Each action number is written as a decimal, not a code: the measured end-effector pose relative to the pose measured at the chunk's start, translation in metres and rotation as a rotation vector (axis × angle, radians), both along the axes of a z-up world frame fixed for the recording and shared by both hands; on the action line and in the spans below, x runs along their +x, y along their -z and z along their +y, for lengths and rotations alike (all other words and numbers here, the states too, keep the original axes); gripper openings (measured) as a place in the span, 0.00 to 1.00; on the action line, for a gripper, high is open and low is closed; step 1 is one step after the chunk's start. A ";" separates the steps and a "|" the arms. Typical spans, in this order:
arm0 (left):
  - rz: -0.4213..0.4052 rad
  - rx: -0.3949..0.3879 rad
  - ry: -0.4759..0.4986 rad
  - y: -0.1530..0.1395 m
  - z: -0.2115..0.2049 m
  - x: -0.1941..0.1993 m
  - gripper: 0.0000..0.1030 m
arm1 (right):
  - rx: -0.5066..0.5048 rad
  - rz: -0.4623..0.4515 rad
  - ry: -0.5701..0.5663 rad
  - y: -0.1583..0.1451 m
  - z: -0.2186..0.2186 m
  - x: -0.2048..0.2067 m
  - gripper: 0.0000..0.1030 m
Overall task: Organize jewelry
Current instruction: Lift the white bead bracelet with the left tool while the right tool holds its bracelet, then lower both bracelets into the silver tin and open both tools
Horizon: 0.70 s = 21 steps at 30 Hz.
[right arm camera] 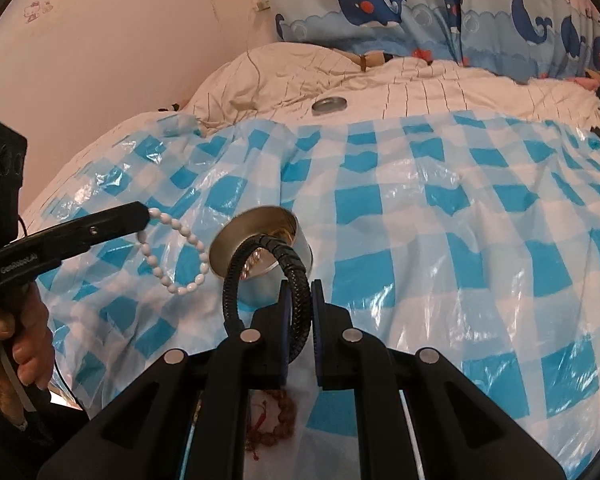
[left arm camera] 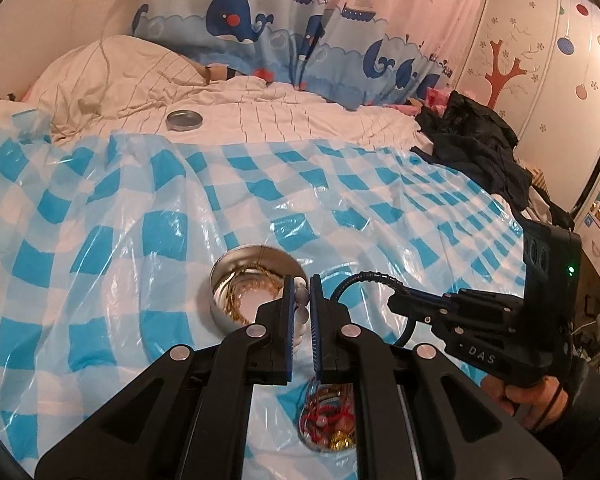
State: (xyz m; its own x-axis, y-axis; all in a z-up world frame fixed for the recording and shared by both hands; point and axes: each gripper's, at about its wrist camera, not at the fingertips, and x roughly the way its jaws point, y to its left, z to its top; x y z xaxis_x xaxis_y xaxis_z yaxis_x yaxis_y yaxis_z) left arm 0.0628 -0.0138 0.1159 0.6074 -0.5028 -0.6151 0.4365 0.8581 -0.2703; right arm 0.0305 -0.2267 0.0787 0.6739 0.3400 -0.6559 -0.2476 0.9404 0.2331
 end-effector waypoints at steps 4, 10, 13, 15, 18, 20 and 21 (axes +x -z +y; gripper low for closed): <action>-0.004 -0.027 0.000 -0.001 -0.009 0.015 0.06 | 0.007 -0.006 -0.001 -0.001 -0.001 0.008 0.10; 0.034 -0.075 -0.070 0.015 -0.014 0.047 0.07 | 0.019 -0.003 0.011 0.000 -0.003 0.023 0.10; 0.182 0.011 -0.171 0.054 -0.008 0.073 0.08 | 0.021 0.007 0.020 0.003 -0.005 0.027 0.10; 0.264 -0.001 -0.224 0.070 0.006 0.077 0.08 | 0.027 0.015 0.021 0.006 -0.005 0.029 0.10; 0.203 0.002 -0.234 0.056 0.022 0.061 0.19 | 0.031 0.008 0.009 0.004 0.002 0.031 0.10; 0.133 0.003 -0.259 0.041 0.037 0.047 0.43 | 0.024 -0.002 -0.002 0.000 0.011 0.034 0.10; 0.111 -0.002 -0.272 0.037 0.044 0.041 0.45 | 0.023 -0.005 -0.014 -0.002 0.018 0.038 0.10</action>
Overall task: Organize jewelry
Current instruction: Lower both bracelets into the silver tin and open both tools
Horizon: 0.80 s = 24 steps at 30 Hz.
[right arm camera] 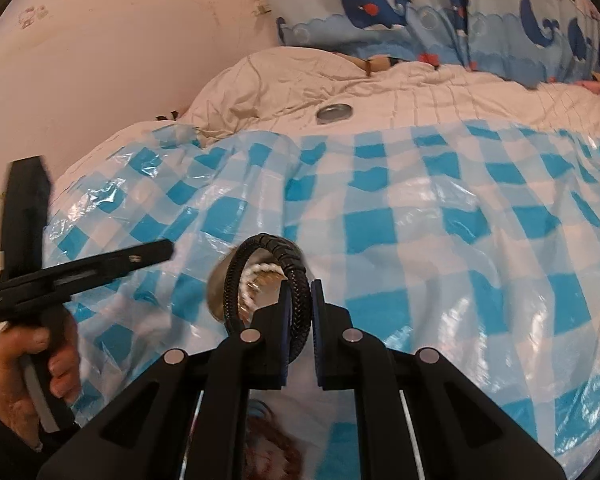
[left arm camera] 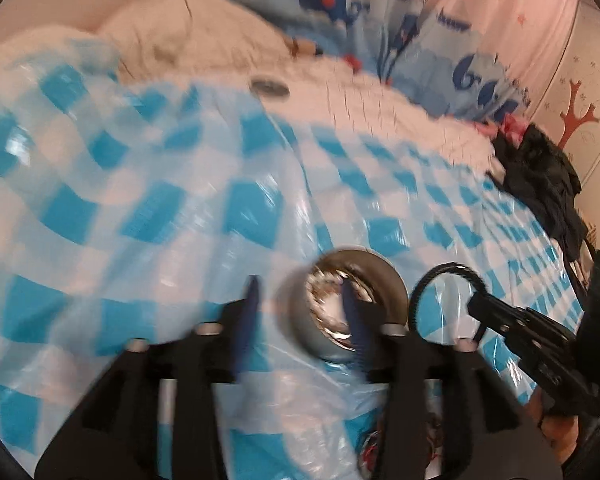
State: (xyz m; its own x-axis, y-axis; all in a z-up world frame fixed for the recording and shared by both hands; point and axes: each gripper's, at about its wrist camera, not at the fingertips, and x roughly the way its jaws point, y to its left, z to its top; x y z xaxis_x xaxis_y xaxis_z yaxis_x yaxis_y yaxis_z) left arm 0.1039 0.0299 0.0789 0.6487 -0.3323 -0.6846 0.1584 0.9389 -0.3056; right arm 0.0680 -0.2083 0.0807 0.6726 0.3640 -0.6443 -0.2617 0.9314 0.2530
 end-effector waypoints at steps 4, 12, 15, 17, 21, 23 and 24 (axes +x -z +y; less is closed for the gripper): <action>-0.006 -0.009 -0.021 -0.008 0.019 -0.008 0.45 | -0.033 -0.015 -0.033 -0.005 0.033 0.017 0.10; -0.033 0.044 0.020 -0.019 0.020 -0.027 0.51 | -0.077 0.056 0.038 0.020 0.032 0.040 0.39; -0.045 0.062 0.037 -0.021 0.019 -0.039 0.55 | -0.070 0.021 0.056 0.002 0.019 0.024 0.42; -0.046 0.068 0.050 -0.021 0.017 -0.045 0.57 | -0.065 -0.002 0.073 -0.009 0.009 0.009 0.50; -0.027 0.069 0.103 -0.016 0.008 -0.057 0.57 | -0.068 0.031 0.101 -0.001 -0.017 -0.029 0.53; -0.002 0.064 0.169 -0.008 -0.006 -0.064 0.57 | -0.053 0.074 0.125 0.009 -0.027 -0.038 0.54; 0.006 0.068 0.187 -0.003 -0.013 -0.067 0.57 | -0.024 0.106 0.131 0.014 -0.031 -0.040 0.54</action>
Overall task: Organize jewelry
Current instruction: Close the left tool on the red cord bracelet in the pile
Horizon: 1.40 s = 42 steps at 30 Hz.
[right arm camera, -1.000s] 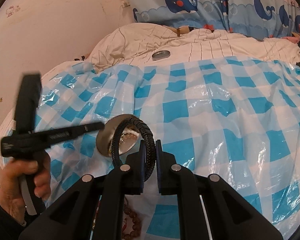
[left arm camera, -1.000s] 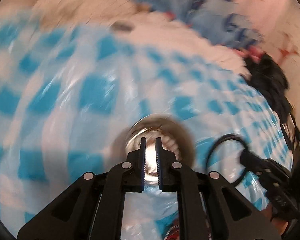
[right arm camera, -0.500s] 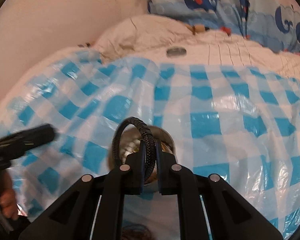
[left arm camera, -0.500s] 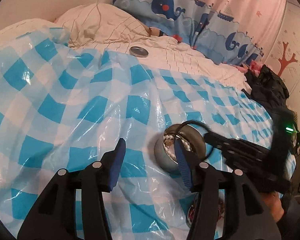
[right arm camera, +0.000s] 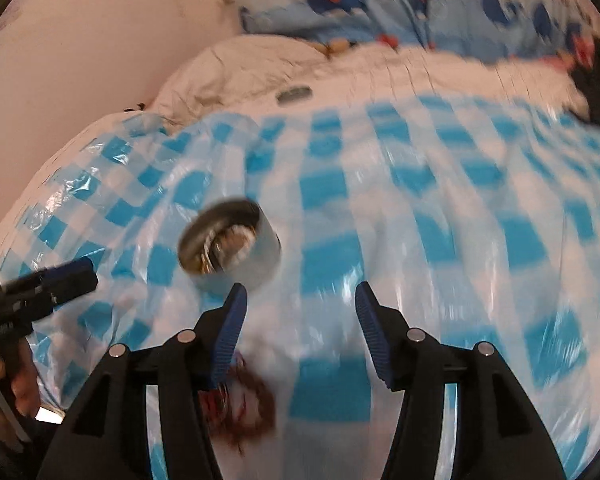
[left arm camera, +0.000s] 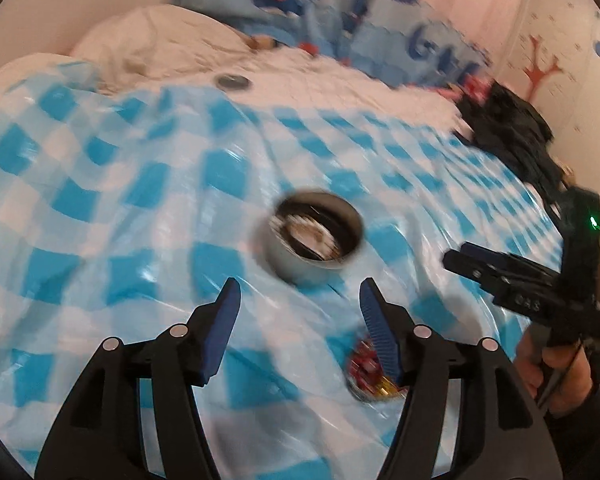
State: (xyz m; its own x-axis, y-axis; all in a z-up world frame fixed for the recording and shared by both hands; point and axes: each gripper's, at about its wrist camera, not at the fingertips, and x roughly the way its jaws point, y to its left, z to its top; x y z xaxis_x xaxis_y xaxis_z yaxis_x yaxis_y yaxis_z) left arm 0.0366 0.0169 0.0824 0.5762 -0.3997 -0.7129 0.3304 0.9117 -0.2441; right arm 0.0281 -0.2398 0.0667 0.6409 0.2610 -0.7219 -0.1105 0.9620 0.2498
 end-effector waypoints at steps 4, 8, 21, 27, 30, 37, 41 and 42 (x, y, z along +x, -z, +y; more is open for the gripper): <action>0.021 0.057 0.063 0.015 -0.021 -0.016 0.57 | 0.036 0.036 -0.035 0.004 -0.001 -0.011 0.54; 0.050 0.048 0.065 0.025 -0.018 -0.020 0.57 | -0.026 0.028 -0.104 0.005 0.013 -0.024 0.55; 0.141 -0.006 0.163 0.056 -0.063 -0.006 0.57 | 0.014 0.057 -0.071 0.010 0.001 -0.019 0.60; 0.189 -0.005 0.149 0.073 -0.074 0.001 0.57 | 0.019 0.052 -0.073 0.008 0.000 -0.020 0.63; 0.210 -0.035 0.145 0.079 -0.075 0.005 0.38 | 0.018 0.052 -0.073 0.008 0.000 -0.019 0.64; 0.213 -0.160 0.161 0.064 -0.065 0.008 0.03 | 0.014 0.060 -0.068 0.010 -0.002 -0.019 0.64; 0.183 -0.245 0.150 0.044 -0.050 0.007 0.03 | 0.010 0.061 -0.083 0.013 0.000 -0.019 0.64; 0.174 -0.268 0.151 0.038 -0.047 0.007 0.03 | 0.007 0.063 -0.091 0.014 0.002 -0.020 0.64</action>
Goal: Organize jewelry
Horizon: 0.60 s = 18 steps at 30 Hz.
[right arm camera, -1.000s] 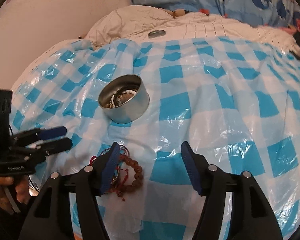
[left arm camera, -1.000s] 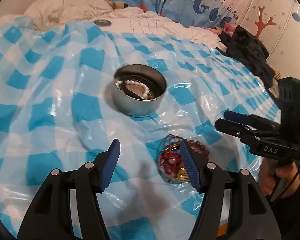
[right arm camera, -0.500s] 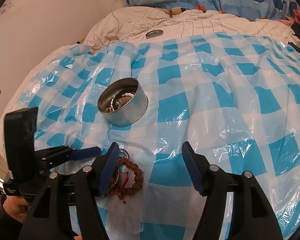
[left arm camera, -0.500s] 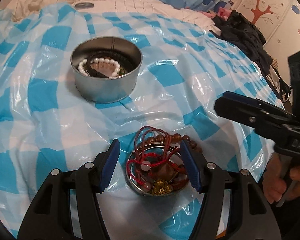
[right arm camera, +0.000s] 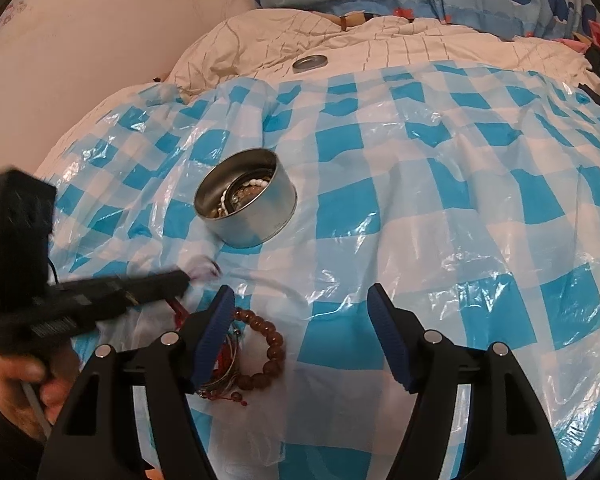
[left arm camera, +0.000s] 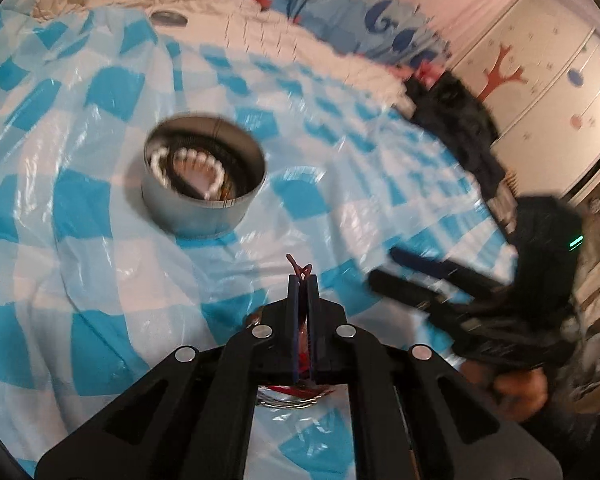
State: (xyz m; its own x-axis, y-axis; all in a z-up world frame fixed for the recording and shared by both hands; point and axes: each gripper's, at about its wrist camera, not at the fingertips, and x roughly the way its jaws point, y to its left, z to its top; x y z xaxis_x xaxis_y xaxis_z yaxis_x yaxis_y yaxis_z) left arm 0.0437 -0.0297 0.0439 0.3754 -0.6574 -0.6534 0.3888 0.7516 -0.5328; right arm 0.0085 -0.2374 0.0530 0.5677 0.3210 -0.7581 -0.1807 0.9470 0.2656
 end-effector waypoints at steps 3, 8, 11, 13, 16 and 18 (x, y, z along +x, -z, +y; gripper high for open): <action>-0.033 -0.002 -0.022 -0.013 0.008 0.000 0.03 | 0.005 0.009 -0.027 0.004 0.007 0.000 0.64; -0.058 -0.003 -0.070 -0.022 0.024 0.001 0.03 | 0.042 0.014 -0.133 0.005 0.025 -0.004 0.64; -0.079 0.006 -0.094 -0.029 0.033 0.003 0.03 | 0.045 0.003 -0.228 0.004 0.044 -0.011 0.64; -0.087 0.000 -0.102 -0.033 0.038 0.002 0.03 | 0.027 -0.020 -0.282 0.003 0.056 -0.017 0.64; -0.094 -0.006 -0.114 -0.037 0.045 0.001 0.03 | -0.012 -0.051 -0.336 0.006 0.076 -0.025 0.64; -0.094 -0.011 -0.120 -0.038 0.048 0.001 0.03 | -0.036 -0.048 -0.337 0.013 0.086 -0.025 0.64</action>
State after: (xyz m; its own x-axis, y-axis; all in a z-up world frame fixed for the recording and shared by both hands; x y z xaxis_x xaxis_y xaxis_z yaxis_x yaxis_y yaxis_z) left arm 0.0449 0.0183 0.0821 0.5112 -0.6109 -0.6046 0.3451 0.7901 -0.5065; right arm -0.0170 -0.1511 0.0400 0.4691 0.4703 -0.7475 -0.4967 0.8404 0.2171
